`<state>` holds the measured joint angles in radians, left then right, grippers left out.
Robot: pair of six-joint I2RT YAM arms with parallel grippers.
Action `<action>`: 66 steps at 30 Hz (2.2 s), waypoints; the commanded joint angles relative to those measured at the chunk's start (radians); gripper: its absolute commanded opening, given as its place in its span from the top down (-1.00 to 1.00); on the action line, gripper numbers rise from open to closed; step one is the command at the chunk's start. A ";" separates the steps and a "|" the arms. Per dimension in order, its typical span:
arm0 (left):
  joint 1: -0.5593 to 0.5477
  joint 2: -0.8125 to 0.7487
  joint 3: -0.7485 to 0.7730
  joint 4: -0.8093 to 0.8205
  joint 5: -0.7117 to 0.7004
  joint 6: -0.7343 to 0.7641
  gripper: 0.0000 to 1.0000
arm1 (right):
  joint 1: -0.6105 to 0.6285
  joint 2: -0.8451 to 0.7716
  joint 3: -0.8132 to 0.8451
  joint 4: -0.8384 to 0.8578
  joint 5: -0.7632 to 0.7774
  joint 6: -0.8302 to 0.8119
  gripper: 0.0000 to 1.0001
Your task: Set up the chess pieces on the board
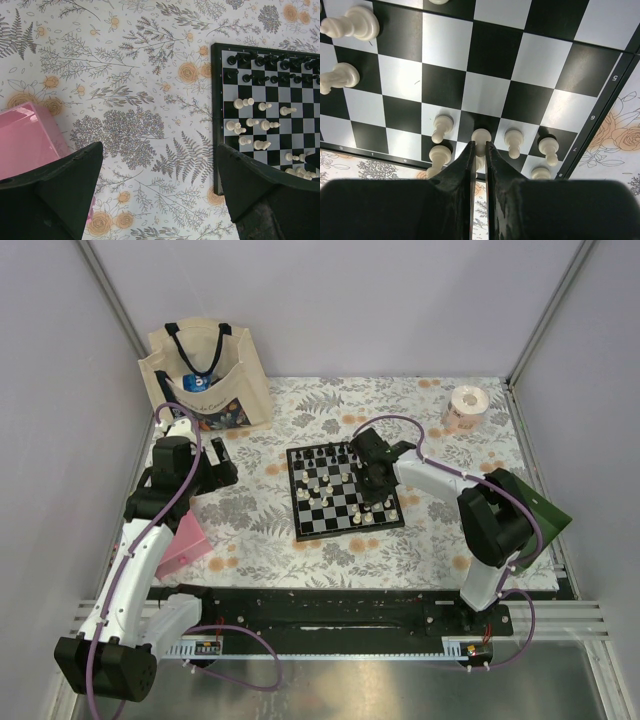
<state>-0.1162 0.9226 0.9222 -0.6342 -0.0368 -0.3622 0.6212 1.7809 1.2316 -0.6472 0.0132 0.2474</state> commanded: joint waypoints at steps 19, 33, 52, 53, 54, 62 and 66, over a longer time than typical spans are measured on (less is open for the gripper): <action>0.006 -0.014 -0.005 0.041 0.003 0.006 -0.98 | 0.005 0.012 -0.006 0.029 -0.019 0.010 0.74; 0.006 -0.013 -0.006 0.041 0.006 0.006 -0.98 | 0.005 -0.017 -0.018 0.043 0.013 0.012 0.68; 0.007 -0.013 -0.006 0.042 0.006 0.006 -0.98 | 0.005 -0.023 -0.004 0.047 0.008 0.012 0.67; 0.006 -0.013 -0.008 0.041 0.006 0.006 -0.98 | 0.005 -0.018 -0.006 0.046 0.004 0.012 0.67; 0.004 -0.013 -0.006 0.041 0.006 0.006 -0.98 | 0.006 -0.017 -0.007 0.047 0.002 0.013 0.66; 0.006 -0.013 -0.006 0.041 0.006 0.006 -0.98 | 0.006 0.006 -0.007 0.044 0.007 0.009 0.62; 0.007 -0.013 -0.006 0.042 0.005 0.006 -0.98 | 0.006 0.012 -0.007 0.044 0.007 0.012 0.60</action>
<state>-0.1162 0.9226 0.9222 -0.6342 -0.0368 -0.3622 0.6212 1.7855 1.2163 -0.6067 0.0151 0.2577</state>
